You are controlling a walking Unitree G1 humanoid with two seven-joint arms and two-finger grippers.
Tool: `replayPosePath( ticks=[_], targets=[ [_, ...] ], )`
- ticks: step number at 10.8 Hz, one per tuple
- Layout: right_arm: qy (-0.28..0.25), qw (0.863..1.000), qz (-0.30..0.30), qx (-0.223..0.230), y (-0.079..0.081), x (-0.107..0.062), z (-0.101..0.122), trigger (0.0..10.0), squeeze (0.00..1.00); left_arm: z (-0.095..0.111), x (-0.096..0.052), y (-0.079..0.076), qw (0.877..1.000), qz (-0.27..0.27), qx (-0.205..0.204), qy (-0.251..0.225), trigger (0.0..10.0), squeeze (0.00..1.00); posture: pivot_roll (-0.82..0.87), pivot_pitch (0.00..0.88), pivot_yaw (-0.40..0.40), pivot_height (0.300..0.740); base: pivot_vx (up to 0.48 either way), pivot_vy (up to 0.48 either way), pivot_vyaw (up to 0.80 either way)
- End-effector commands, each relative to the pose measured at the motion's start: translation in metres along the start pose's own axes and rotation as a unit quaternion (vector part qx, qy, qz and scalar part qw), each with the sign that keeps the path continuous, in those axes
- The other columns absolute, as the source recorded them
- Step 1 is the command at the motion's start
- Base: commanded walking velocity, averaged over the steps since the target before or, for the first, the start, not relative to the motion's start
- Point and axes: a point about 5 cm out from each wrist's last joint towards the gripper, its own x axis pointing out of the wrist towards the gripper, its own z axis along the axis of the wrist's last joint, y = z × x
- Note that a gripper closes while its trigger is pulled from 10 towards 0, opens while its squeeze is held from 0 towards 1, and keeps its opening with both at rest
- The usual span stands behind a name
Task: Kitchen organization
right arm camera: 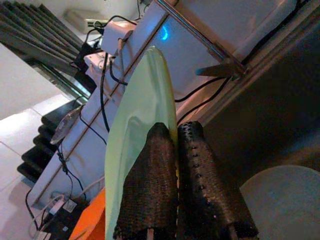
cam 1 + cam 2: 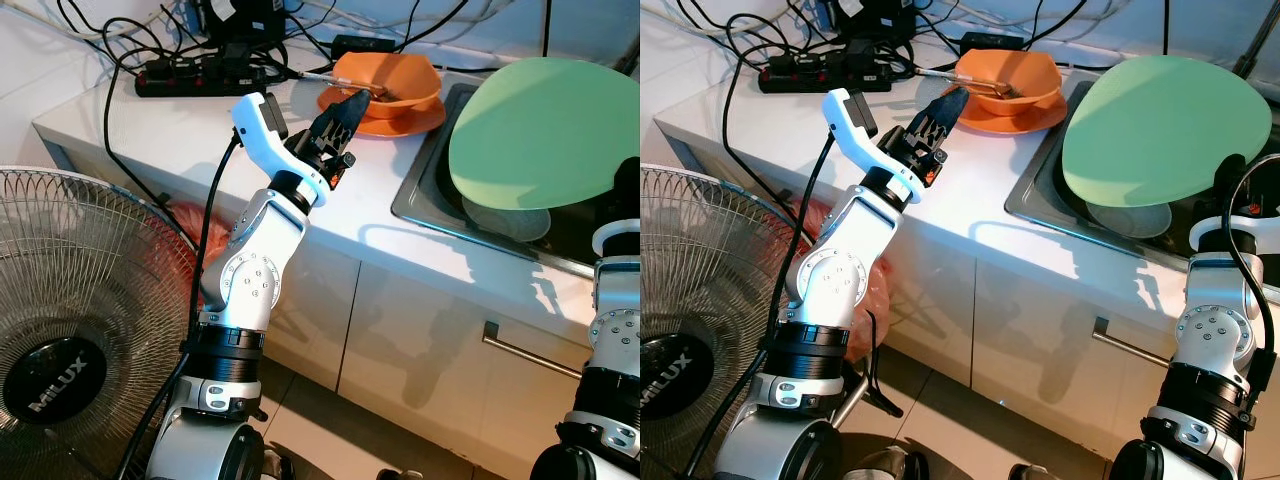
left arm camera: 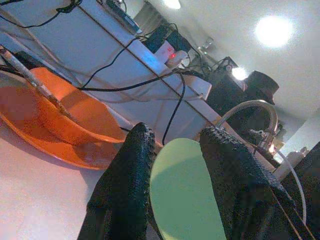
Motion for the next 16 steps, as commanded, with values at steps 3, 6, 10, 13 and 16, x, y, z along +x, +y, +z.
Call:
replayPosePath(
  ticks=[3, 6, 10, 13, 16],
  targets=[
    [-0.02, 0.999, 0.028, 0.011, 0.01, 0.002, 0.011, 10.0, 0.0, -0.007, 0.0, -0.005, 1.0, -0.007, -0.011, 0.005, 10.0, 0.0, 0.02, 0.185, 0.025, 0.74, 0.0, 0.0, 0.0],
    [-0.02, 0.999, 0.028, 0.011, 0.01, 0.002, 0.011, 10.0, 0.0, -0.007, 0.0, -0.005, 1.0, -0.007, -0.011, 0.005, 10.0, 0.0, 0.02, 0.185, 0.025, 0.74, 0.0, 0.0, 0.0],
    [-0.004, 0.956, -0.031, -0.292, -0.001, 0.002, -0.018, 10.0, 0.0, -0.014, -0.03, 0.014, 0.998, 0.028, 0.039, 0.033, 10.0, 0.0, 0.04, 0.0, 0.0, 0.74, 0.0, 0.0, 0.0],
    [-0.017, 0.95, -0.034, -0.31, -0.001, 0.003, -0.021, 10.0, 0.0, -0.014, -0.032, 0.013, 0.998, 0.03, 0.042, 0.033, 10.0, 0.0, 0.04, 0.0, 0.0, 0.74, 0.0, 0.0, 0.0],
    [-0.008, 0.946, -0.032, -0.322, -0.003, 0.003, -0.025, 10.0, 0.0, -0.014, -0.033, 0.013, 0.998, 0.031, 0.043, 0.034, 10.0, 0.0, 0.04, 0.0, 0.0, 0.74, 0.0, 0.0, 0.0]
  ],
)
